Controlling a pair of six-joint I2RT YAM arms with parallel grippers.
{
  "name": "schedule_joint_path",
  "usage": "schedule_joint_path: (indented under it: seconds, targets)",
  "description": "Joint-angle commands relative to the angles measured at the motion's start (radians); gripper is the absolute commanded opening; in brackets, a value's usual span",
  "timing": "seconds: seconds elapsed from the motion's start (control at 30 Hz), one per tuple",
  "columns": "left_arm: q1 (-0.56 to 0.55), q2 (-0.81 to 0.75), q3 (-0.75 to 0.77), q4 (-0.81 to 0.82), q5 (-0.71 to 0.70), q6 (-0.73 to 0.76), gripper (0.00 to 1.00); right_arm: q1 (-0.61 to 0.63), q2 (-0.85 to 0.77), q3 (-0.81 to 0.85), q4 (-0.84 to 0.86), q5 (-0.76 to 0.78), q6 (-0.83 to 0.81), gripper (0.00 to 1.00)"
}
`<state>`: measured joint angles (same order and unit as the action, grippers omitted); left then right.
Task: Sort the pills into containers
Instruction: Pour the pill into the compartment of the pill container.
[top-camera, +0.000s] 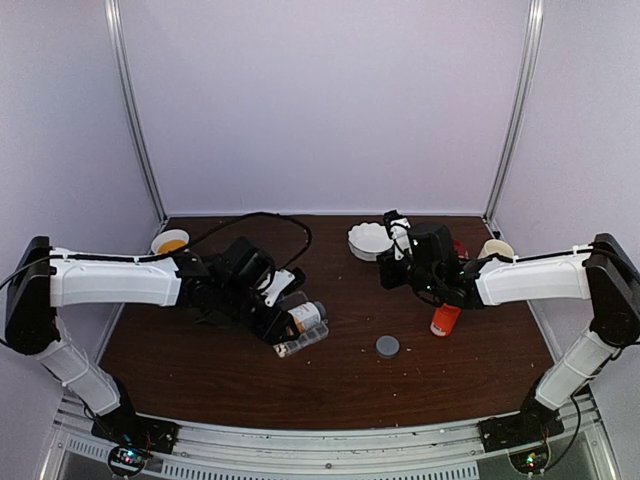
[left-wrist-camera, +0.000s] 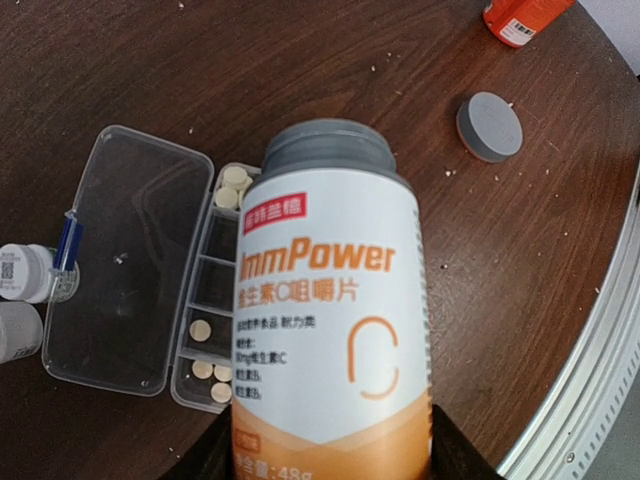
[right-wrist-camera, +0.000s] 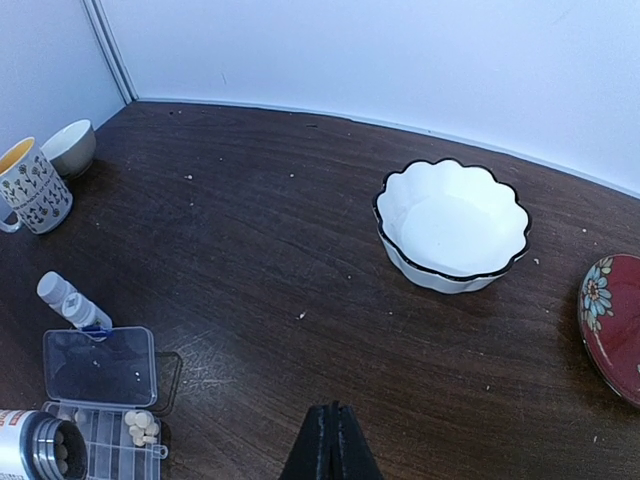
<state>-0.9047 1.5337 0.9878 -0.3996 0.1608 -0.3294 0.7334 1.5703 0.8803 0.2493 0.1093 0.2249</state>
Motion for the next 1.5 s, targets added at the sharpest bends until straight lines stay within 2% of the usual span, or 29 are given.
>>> schedule_joint_path:
  seconds: [0.0,0.27,0.9,1.27,1.47]
  targets:
    - [-0.007,0.036,0.081,-0.080,-0.022,-0.008,0.00,0.004,-0.001,0.018,-0.014,-0.008,0.003,0.00]
    - [-0.014,0.066,0.148,-0.193,-0.090,-0.026,0.00,0.004,0.001,0.021,-0.017,-0.007,0.008,0.00]
    - [-0.026,0.153,0.232,-0.243,-0.080,-0.028,0.00,0.004,-0.008,0.014,-0.017,-0.008,0.009,0.00]
    - [-0.033,0.222,0.339,-0.367,-0.075,-0.034,0.00,0.004,-0.009,0.016,-0.022,-0.011,-0.001,0.00]
    - [-0.035,0.237,0.352,-0.369,-0.069,-0.025,0.00,0.004,-0.007,0.017,-0.023,-0.010,-0.004,0.00]
